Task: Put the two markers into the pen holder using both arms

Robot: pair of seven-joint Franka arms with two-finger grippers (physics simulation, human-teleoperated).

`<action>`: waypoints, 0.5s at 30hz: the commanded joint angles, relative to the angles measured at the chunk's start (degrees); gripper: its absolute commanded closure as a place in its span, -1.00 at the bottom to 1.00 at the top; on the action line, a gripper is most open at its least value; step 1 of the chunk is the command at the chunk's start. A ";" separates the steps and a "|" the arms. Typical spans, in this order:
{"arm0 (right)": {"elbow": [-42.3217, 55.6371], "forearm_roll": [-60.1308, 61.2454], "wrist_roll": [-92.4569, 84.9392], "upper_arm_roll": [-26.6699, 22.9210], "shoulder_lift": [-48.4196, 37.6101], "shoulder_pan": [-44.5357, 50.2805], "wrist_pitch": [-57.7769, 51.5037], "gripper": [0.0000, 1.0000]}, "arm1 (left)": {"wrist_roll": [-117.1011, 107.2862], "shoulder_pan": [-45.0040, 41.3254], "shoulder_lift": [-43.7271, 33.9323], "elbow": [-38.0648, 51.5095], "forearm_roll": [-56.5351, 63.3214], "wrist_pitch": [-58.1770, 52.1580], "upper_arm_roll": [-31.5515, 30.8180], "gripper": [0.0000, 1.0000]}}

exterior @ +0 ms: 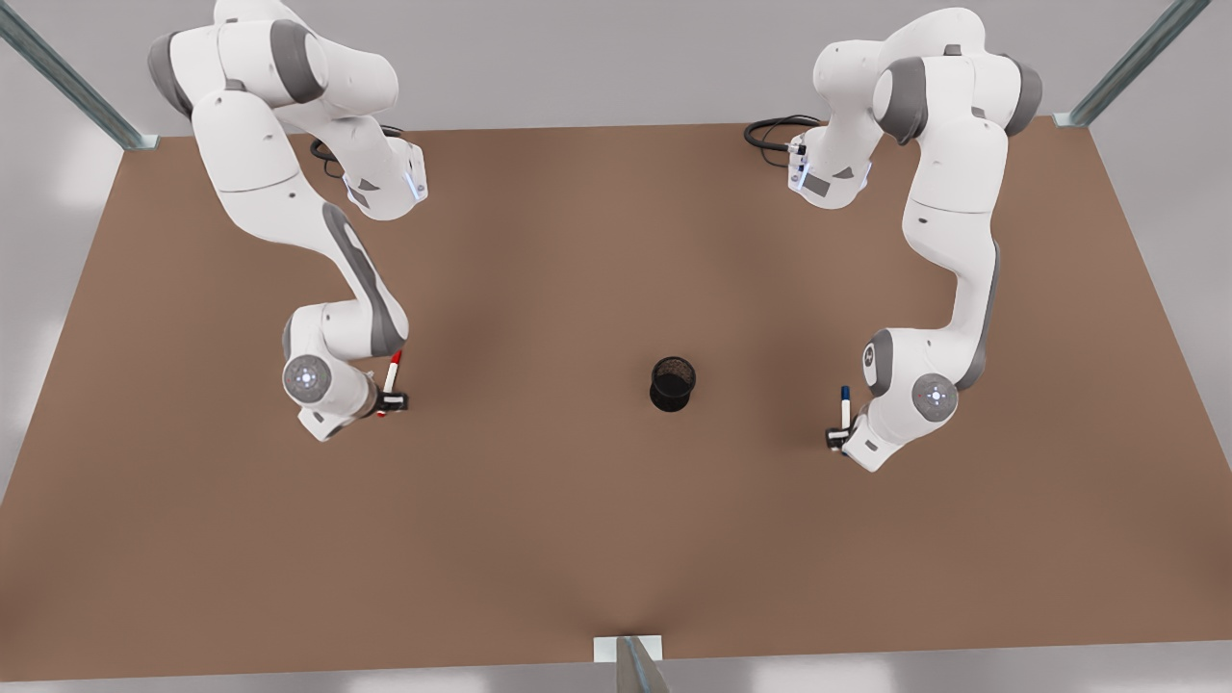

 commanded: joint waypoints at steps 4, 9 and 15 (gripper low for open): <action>-2.96 0.51 1.92 3.78 -0.86 -4.84 7.78 -0.06 | 5.22 0.27 -0.25 -0.17 0.25 -3.03 0.09 -0.06; -6.47 0.51 2.09 5.89 -2.35 -7.49 9.54 0.01 | 5.92 0.36 -0.25 -0.17 0.25 -3.11 0.09 0.07; -9.02 0.51 2.53 6.77 -4.28 -7.49 9.46 0.10 | 5.92 0.36 -0.16 -0.17 0.25 -3.11 0.09 0.25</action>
